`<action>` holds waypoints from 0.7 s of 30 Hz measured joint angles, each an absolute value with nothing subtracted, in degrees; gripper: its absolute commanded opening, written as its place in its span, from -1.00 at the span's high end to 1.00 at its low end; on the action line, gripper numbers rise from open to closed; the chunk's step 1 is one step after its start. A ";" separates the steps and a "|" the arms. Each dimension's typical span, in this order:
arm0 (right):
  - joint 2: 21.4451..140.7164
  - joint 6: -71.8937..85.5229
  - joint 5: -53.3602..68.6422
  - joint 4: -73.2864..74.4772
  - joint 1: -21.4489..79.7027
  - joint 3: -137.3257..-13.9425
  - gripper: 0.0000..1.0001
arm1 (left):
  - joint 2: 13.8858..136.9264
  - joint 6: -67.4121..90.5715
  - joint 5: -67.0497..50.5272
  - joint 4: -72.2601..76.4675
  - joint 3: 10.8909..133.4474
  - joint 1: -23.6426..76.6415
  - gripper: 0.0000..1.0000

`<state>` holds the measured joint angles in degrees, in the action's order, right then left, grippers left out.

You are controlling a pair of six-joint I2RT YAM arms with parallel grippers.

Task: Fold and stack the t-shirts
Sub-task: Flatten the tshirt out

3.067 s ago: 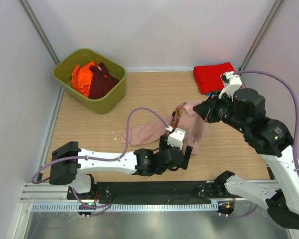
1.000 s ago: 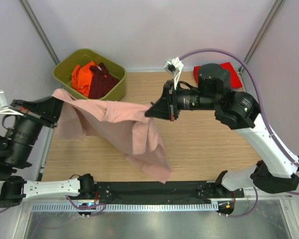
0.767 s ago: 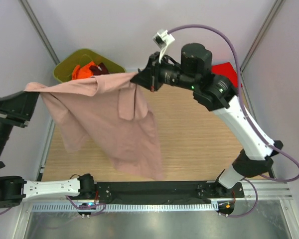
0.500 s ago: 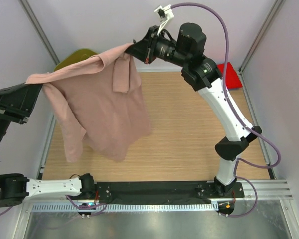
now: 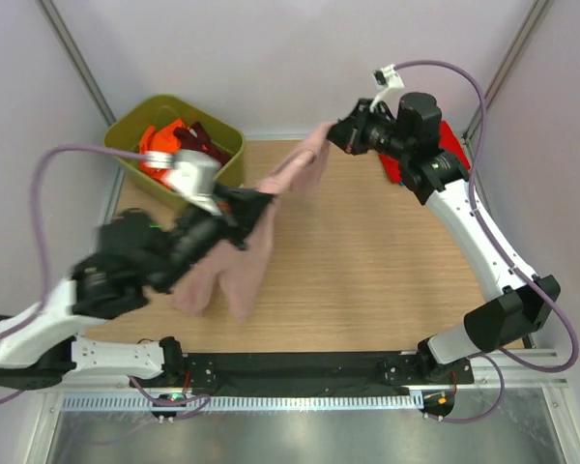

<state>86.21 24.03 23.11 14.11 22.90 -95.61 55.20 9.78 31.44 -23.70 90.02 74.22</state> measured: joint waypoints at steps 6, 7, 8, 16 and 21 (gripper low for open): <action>82.37 18.61 12.34 22.06 11.66 -78.74 0.98 | 74.26 18.28 21.96 -13.50 77.76 74.17 0.99; 82.35 17.61 10.00 23.70 10.02 -76.88 0.99 | 77.84 19.38 20.58 -13.23 76.93 74.13 1.00; 82.35 16.71 7.38 25.34 8.36 -75.11 0.98 | 80.84 20.49 19.18 -12.67 76.49 74.08 0.99; 83.55 15.64 -5.54 34.02 4.23 -71.24 0.69 | 91.79 28.16 9.58 -5.54 73.71 69.32 0.99; 89.36 17.19 -6.68 38.72 4.47 -77.03 -0.16 | 91.79 31.64 5.45 -3.53 72.58 60.66 0.99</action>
